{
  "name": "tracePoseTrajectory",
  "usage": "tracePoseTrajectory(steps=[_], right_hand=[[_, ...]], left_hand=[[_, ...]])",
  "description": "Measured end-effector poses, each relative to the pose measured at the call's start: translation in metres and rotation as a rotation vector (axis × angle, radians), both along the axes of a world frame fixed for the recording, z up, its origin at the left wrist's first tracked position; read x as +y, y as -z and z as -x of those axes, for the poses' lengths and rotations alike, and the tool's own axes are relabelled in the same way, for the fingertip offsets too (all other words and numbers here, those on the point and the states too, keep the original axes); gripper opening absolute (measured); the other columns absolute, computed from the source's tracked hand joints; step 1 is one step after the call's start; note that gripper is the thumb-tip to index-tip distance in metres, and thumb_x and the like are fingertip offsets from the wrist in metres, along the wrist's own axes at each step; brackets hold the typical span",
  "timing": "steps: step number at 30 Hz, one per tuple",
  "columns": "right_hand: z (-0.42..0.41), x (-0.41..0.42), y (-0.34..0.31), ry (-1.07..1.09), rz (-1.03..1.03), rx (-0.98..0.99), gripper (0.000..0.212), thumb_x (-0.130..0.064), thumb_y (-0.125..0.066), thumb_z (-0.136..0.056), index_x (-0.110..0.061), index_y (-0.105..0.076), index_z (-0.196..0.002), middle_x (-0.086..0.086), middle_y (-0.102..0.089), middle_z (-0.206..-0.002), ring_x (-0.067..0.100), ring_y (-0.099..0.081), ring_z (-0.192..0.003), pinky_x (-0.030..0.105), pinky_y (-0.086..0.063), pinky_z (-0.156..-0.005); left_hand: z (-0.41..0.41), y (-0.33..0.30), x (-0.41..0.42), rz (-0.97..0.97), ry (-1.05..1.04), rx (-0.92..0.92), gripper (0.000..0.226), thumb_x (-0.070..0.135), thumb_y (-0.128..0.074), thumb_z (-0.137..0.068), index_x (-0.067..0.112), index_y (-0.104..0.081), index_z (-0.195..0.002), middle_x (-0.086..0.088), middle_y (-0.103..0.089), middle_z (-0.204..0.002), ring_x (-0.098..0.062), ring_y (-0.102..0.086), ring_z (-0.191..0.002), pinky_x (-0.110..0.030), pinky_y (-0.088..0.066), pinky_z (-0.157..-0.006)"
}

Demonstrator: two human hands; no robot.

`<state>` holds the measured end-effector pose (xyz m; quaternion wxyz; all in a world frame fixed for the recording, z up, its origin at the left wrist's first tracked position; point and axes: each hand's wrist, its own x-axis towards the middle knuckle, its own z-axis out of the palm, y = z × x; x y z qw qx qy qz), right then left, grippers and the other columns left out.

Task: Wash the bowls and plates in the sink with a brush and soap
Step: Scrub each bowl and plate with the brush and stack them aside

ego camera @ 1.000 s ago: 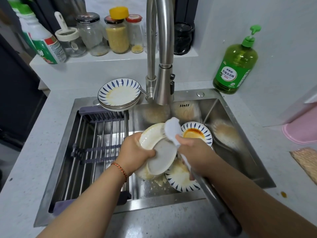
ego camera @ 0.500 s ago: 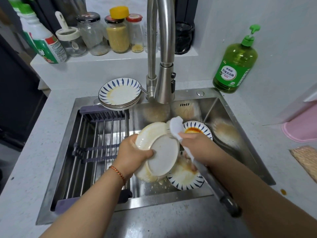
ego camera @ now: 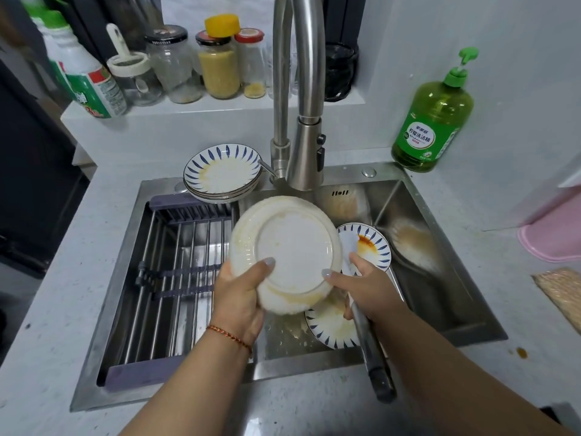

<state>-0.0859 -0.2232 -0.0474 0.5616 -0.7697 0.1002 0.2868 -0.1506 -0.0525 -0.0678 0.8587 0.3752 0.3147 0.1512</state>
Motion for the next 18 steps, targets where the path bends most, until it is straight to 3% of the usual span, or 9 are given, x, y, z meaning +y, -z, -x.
tracePoseTrajectory(steps=[5,7,11,15,18], right_hand=[[-0.005,-0.012,-0.003,-0.06,0.03,0.024,0.09,-0.022,-0.079,-0.076,-0.023,-0.028,-0.15,0.006,-0.05,-0.13,0.012,-0.055,-0.056,0.02,-0.044,-0.039],[-0.01,-0.017,-0.006,-0.111,0.041,0.009,0.094,-0.02,-0.08,-0.074,-0.025,-0.026,-0.15,0.01,-0.048,-0.137,0.008,-0.059,-0.05,0.022,-0.046,-0.04],[-0.022,-0.027,-0.017,-0.292,0.124,-0.074,0.099,-0.019,-0.083,-0.07,-0.032,-0.025,-0.149,-0.001,-0.06,-0.125,0.011,-0.064,-0.065,0.024,-0.052,-0.046],[-0.029,-0.026,-0.028,-0.414,0.159,-0.151,0.102,-0.006,-0.082,-0.069,-0.031,-0.024,-0.15,0.002,-0.069,-0.101,0.015,-0.062,-0.051,0.026,-0.048,-0.039],[-0.032,-0.025,-0.035,-0.386,0.204,-0.216,0.096,-0.01,-0.08,-0.073,-0.028,-0.025,-0.15,0.004,-0.064,-0.114,0.003,-0.057,-0.039,0.02,-0.045,-0.037]], left_hand=[[0.014,0.014,-0.003,-0.057,0.103,0.003,0.069,-0.01,-0.078,-0.058,0.003,-0.057,-0.123,-0.019,-0.068,-0.114,-0.035,-0.066,-0.105,-0.05,-0.057,-0.077],[0.022,0.018,-0.002,-0.079,0.176,-0.006,0.072,-0.005,-0.079,-0.057,0.004,-0.056,-0.124,-0.019,-0.067,-0.116,-0.035,-0.065,-0.108,-0.052,-0.056,-0.082],[0.027,0.017,0.007,-0.135,0.309,-0.019,0.075,0.009,-0.085,-0.051,0.005,-0.06,-0.121,-0.021,-0.067,-0.115,-0.037,-0.065,-0.106,-0.049,-0.056,-0.081],[0.017,0.004,0.018,-0.372,0.481,0.054,0.067,0.015,-0.087,-0.045,0.004,-0.065,-0.107,-0.022,-0.07,-0.104,-0.042,-0.066,-0.099,-0.054,-0.056,-0.083],[0.008,-0.007,0.023,-0.505,0.52,0.078,0.065,0.019,-0.087,-0.043,0.007,-0.066,-0.104,-0.016,-0.073,-0.099,-0.036,-0.069,-0.094,-0.053,-0.056,-0.084]])
